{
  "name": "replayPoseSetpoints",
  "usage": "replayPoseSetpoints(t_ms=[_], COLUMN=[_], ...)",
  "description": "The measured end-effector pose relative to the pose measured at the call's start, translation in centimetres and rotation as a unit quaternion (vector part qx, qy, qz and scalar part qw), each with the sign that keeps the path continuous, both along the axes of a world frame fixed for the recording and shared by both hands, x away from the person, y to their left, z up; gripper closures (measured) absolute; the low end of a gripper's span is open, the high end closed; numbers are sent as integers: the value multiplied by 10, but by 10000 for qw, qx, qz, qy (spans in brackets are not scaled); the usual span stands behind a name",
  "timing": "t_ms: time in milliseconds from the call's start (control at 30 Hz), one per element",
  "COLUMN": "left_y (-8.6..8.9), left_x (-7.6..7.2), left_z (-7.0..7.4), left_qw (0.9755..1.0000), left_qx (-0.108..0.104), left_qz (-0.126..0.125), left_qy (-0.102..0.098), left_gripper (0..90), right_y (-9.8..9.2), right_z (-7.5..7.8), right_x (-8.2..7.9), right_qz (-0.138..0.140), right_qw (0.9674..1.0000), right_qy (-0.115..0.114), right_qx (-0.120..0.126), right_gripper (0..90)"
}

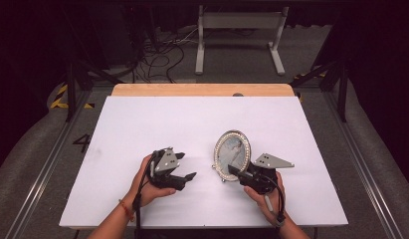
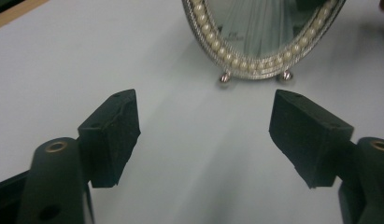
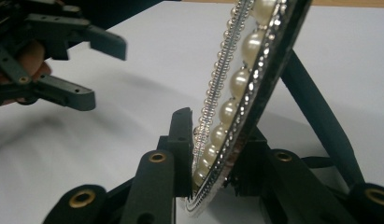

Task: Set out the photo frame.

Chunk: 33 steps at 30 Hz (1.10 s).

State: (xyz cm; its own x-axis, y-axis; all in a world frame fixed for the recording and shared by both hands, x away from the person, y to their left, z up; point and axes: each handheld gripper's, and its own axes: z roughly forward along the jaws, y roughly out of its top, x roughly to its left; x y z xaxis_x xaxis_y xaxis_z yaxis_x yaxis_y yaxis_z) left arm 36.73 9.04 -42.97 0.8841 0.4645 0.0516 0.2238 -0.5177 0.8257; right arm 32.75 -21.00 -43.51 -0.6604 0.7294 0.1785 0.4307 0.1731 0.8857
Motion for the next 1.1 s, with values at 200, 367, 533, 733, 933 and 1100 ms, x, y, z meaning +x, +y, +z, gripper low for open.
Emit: replayPoseSetpoints(t_ms=[200,367,533,733,933,1100], left_y=[-24,-41,-50,-61,-67,-66], left_x=[19,33,39,45,49,49], left_z=[-2,-7,-9,-11,-18,-18], left_qw=[9994,9989,9983,9975,9969,9945], left_qx=[-197,-237,-397,-426,-335,-432], left_qz=[-60,-126,-230,-429,-533,-783], left_qy=[261,377,357,368,480,555], left_gripper=[195,188,191,224,242,346], right_y=[-4,-9,-12,-17,-19,-18], right_z=[3,7,14,17,18,17], right_x=[1,-3,-16,-27,-30,-29], right_qz=[157,3,9,-87,-223,-235], right_qw=[9998,9999,9994,9990,9988,9988], right_qy=[49,-10,-171,-164,-205,-232], right_qx=[-106,-167,-286,-397,-373,-370], right_gripper=[744,588,565,651,749,750])
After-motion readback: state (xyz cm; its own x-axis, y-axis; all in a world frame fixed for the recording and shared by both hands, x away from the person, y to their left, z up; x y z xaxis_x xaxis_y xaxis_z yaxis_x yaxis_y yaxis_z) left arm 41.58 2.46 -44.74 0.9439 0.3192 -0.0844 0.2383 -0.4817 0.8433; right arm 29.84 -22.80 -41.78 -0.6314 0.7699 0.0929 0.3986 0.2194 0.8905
